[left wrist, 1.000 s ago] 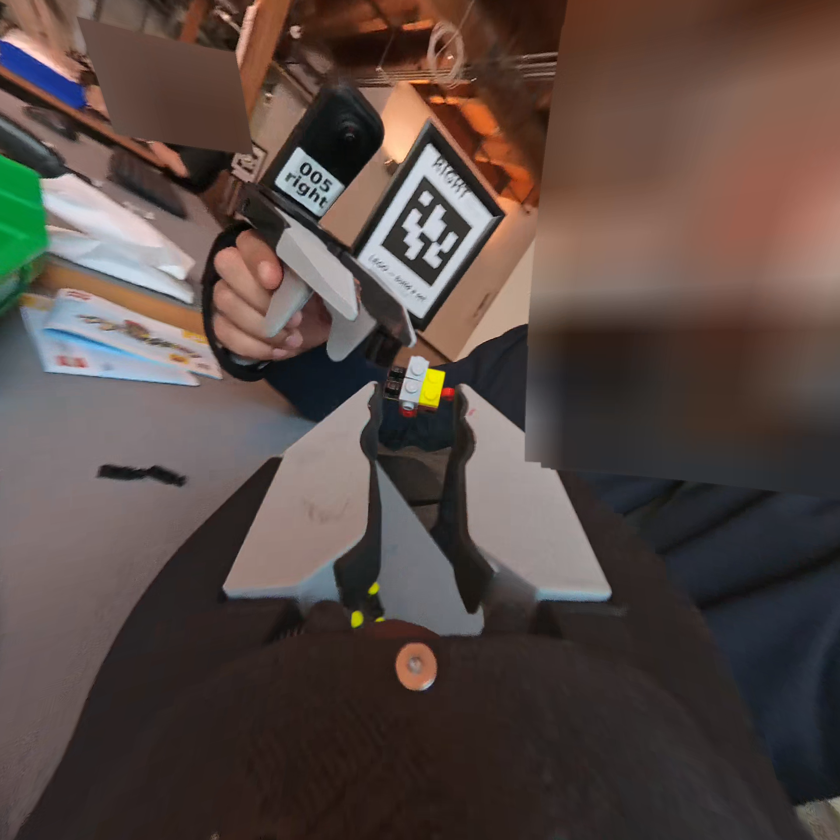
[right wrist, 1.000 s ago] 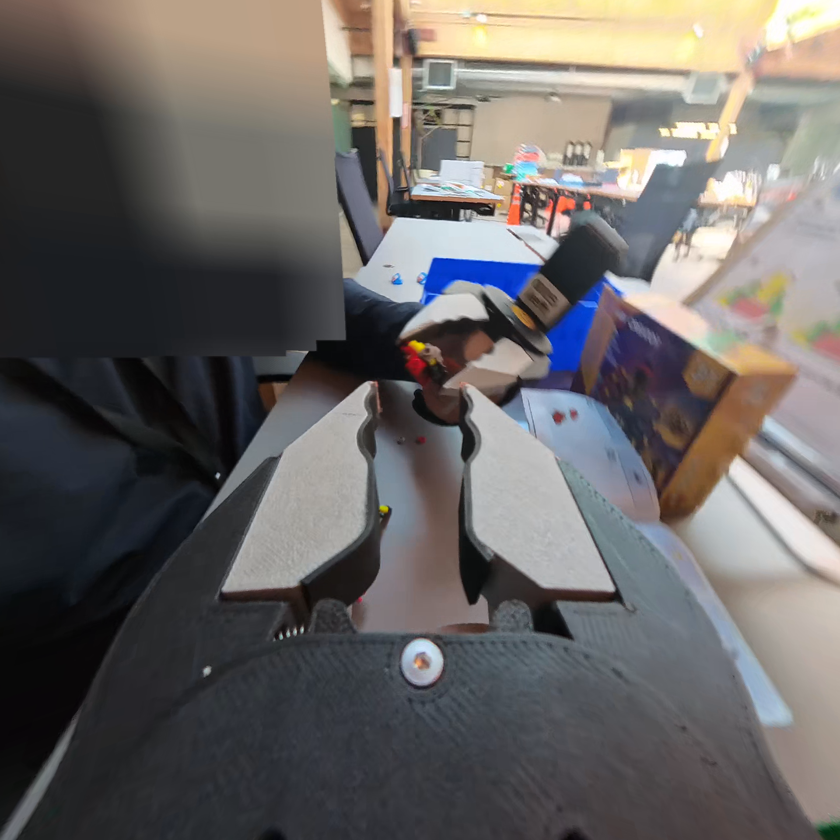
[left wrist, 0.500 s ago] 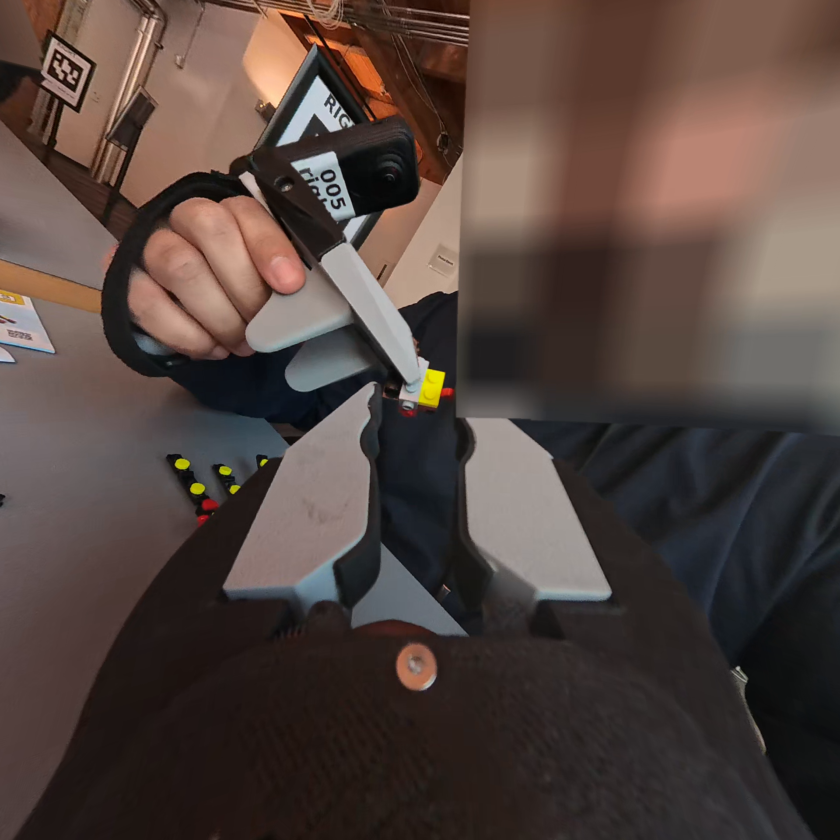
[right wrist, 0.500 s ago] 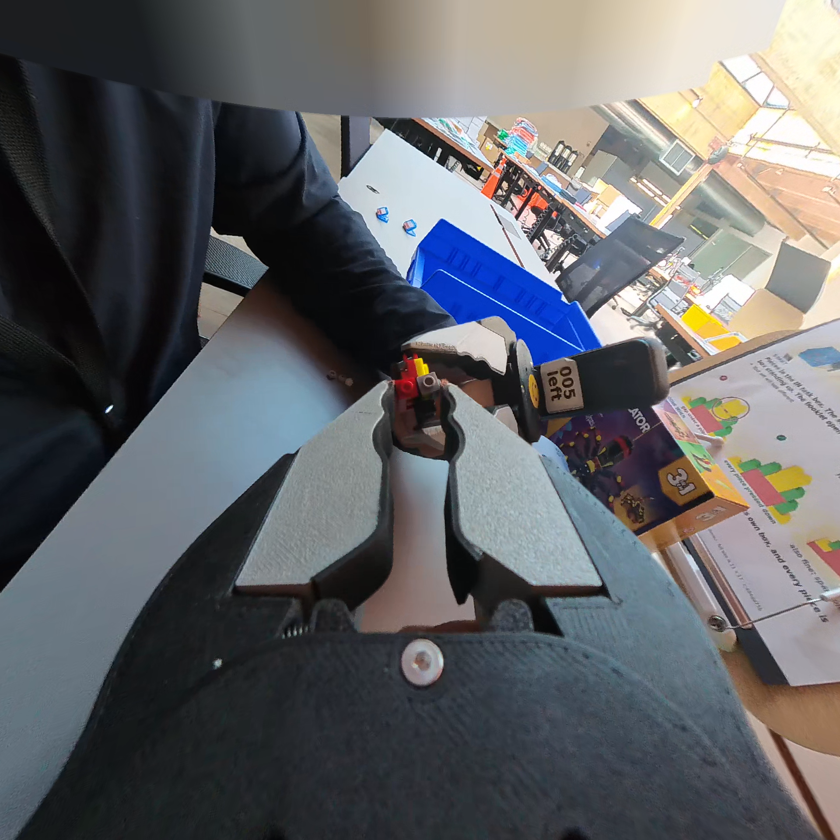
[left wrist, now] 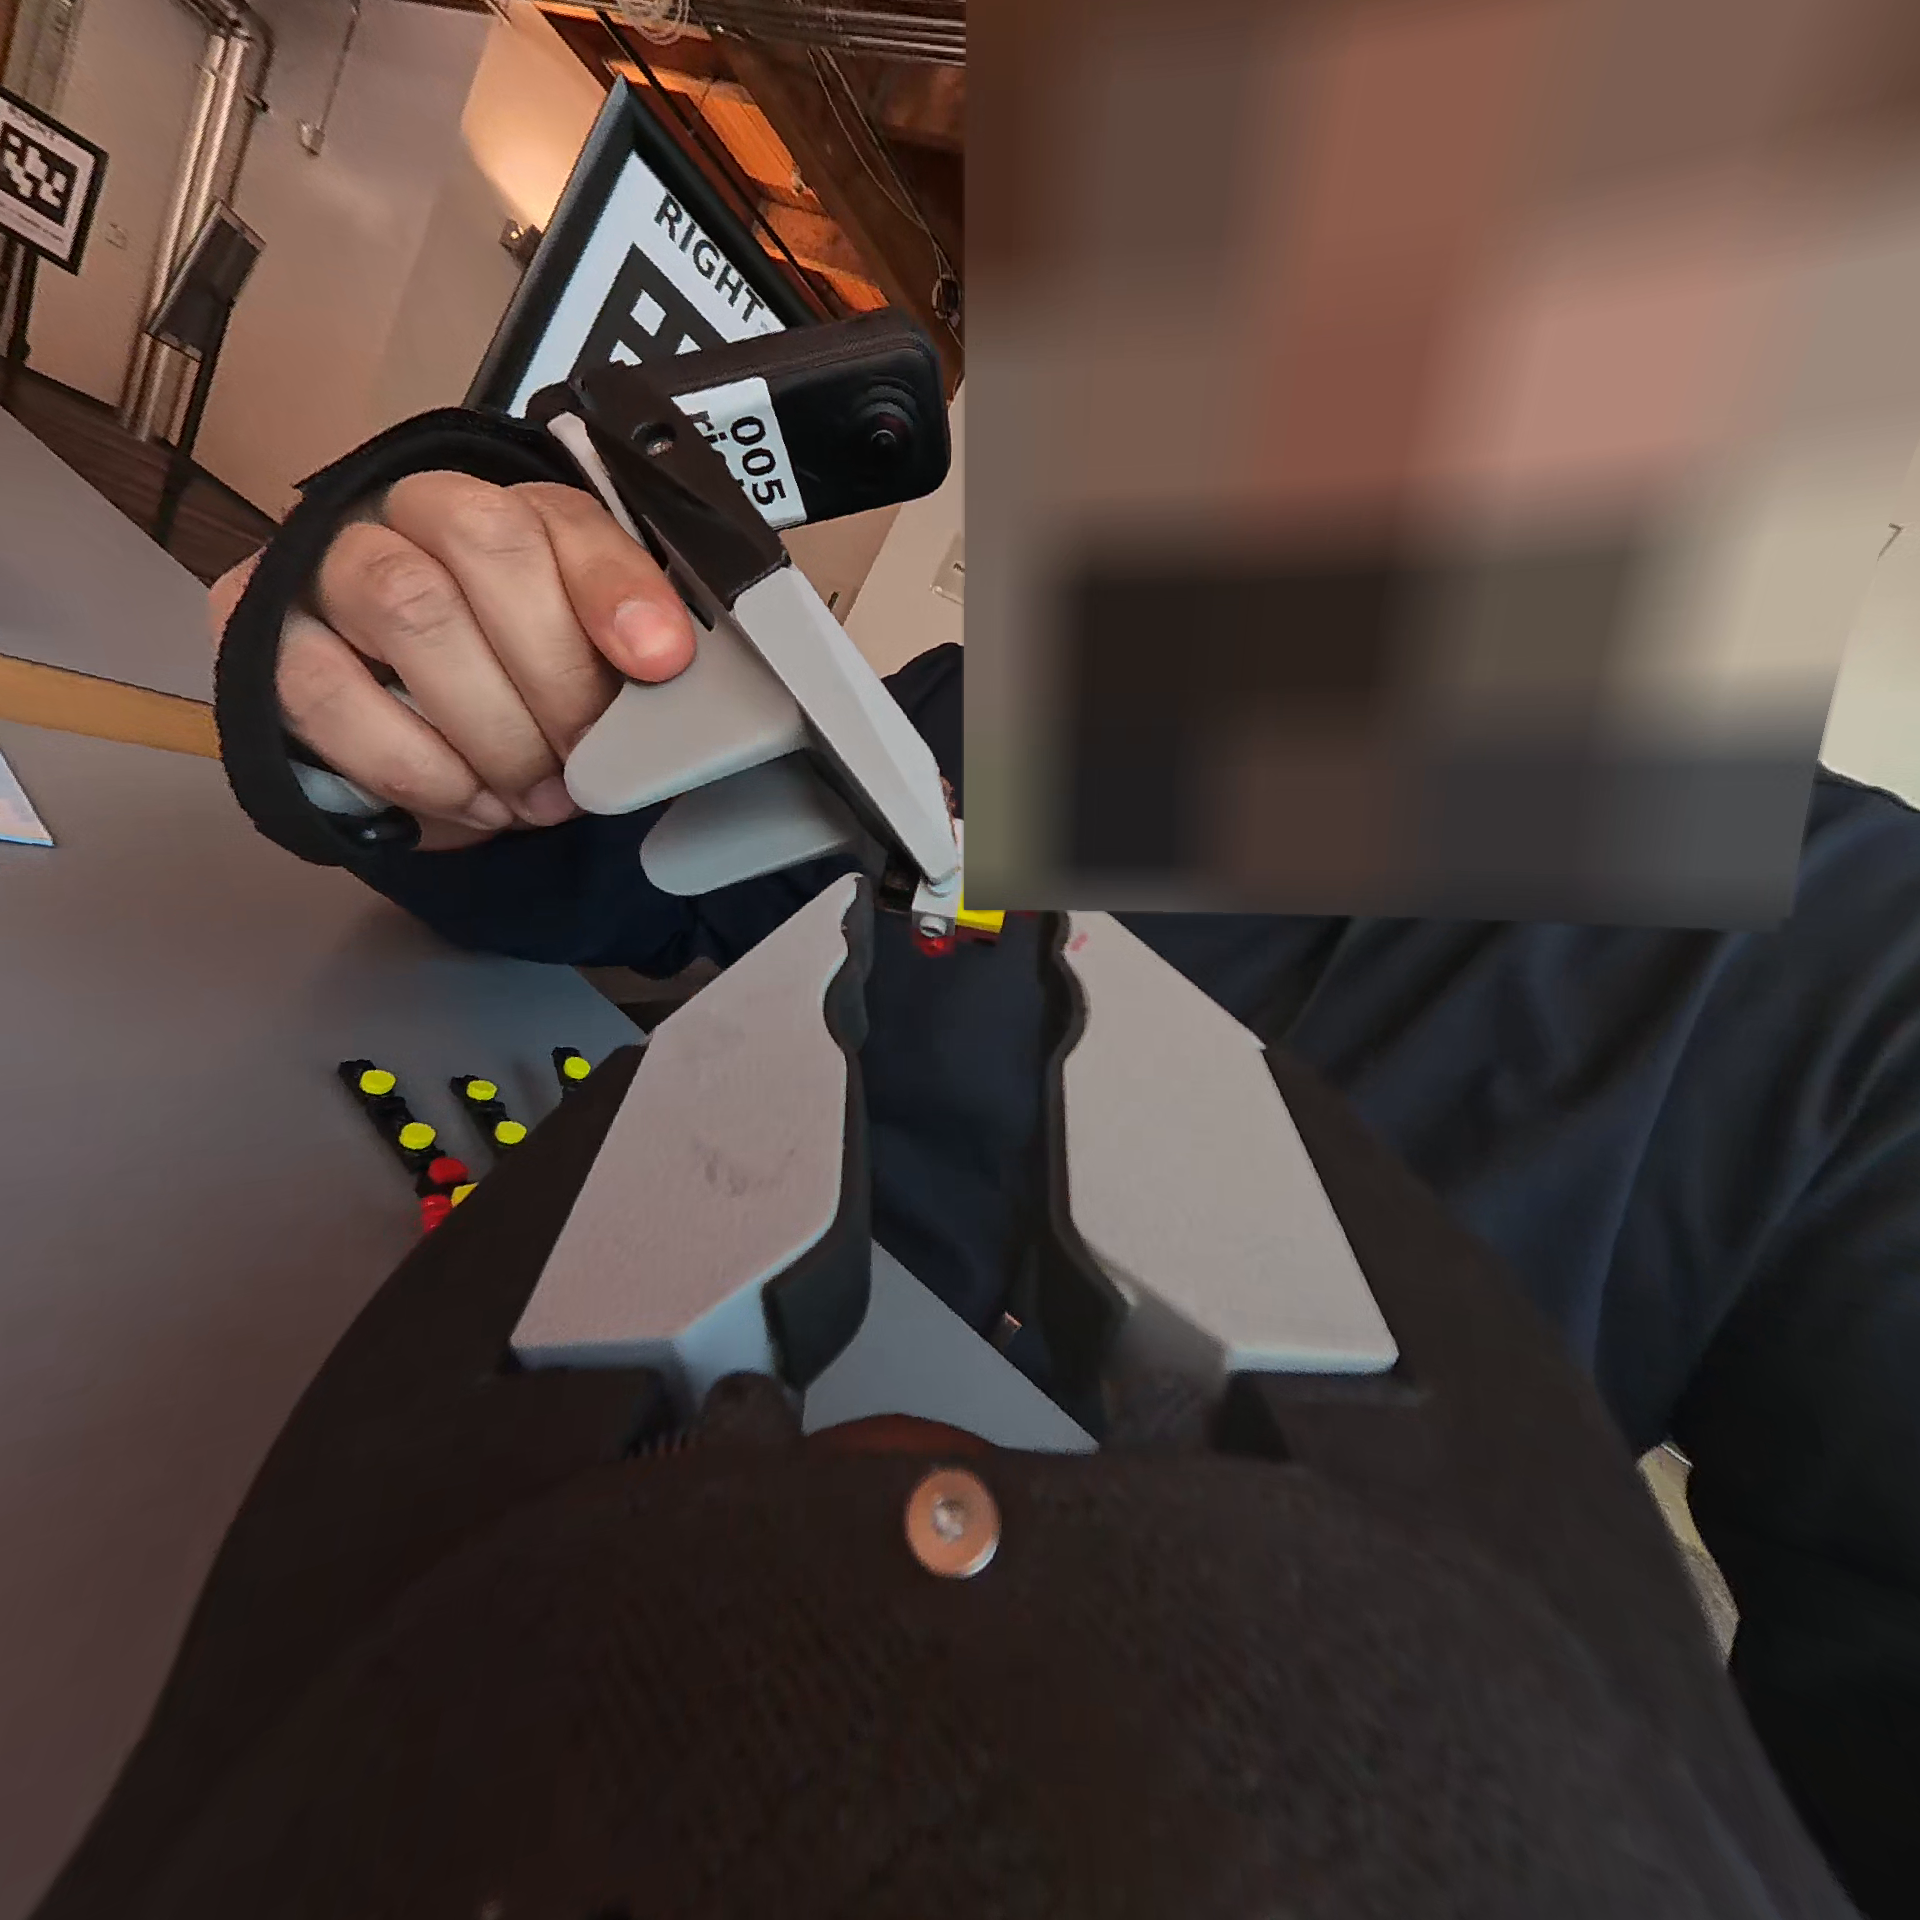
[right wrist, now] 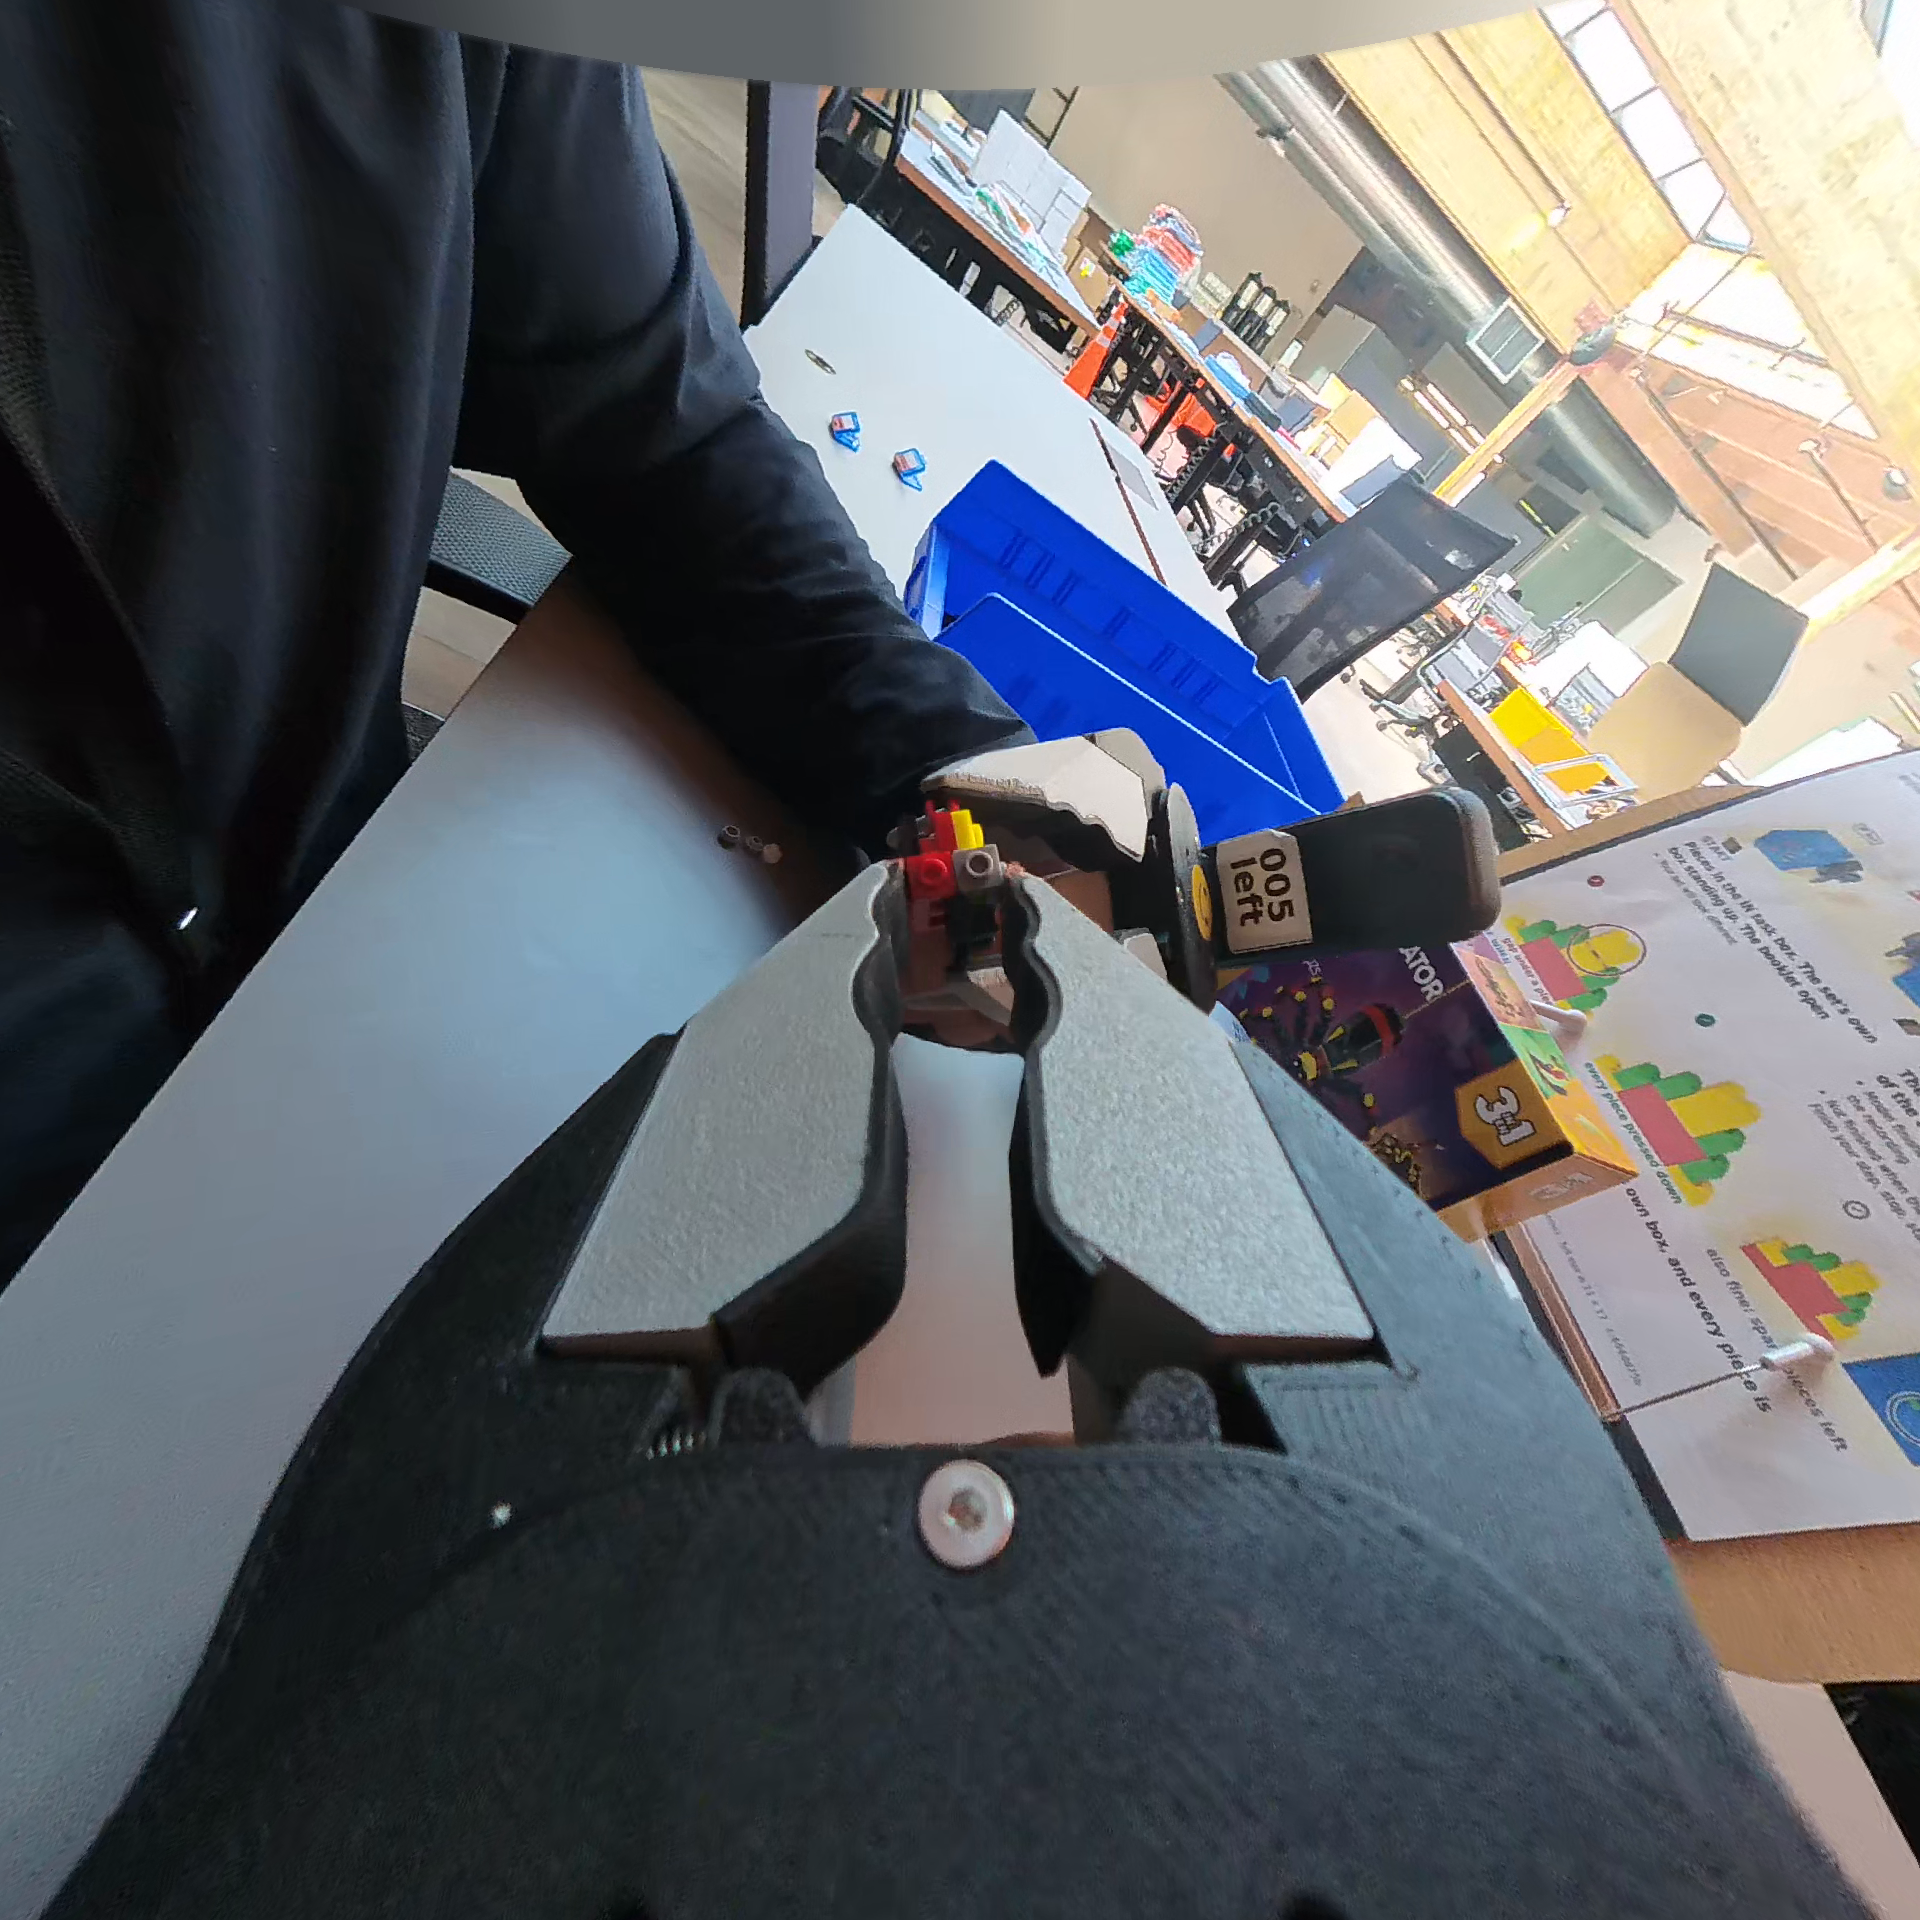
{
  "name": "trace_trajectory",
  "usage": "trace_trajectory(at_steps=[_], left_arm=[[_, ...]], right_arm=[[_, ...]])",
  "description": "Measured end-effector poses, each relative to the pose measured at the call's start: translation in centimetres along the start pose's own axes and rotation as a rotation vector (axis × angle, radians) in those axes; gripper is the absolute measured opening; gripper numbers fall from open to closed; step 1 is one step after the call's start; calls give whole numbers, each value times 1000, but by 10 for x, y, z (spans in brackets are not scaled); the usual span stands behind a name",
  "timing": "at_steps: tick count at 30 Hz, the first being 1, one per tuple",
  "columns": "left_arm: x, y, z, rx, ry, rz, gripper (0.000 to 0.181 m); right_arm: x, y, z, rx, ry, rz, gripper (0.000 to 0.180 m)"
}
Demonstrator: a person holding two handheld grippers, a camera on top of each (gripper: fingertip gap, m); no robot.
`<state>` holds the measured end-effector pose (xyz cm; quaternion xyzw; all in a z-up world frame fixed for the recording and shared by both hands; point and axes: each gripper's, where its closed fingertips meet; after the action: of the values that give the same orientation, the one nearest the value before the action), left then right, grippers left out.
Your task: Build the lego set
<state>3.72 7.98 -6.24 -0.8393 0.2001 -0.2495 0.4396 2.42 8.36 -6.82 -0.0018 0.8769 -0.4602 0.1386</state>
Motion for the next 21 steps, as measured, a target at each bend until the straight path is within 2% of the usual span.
trace_trajectory(at_steps=[7,11,18,21], left_arm=[[2,3,-2,18,4,19,28],[-1,-2,3,4,-30,2,28],[-3,1,5,-8,-42,16,28],[-4,1,10,0,-91,33,28]], right_arm=[[1,-2,4,32,-37,-19,15],[-1,0,-2,177,-88,-85,16],[1,4,-1,-3,12,-23,15],[-1,9,-3,14,0,-13,16]])
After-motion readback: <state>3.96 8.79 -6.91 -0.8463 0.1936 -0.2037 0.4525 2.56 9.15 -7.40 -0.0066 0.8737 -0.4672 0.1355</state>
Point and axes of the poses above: each gripper's, where its closed fingertips meet, x out along the fingers, y out of its underside, z = x × y across the jaws, and after that the axes turned 3 degrees about z, right-handed
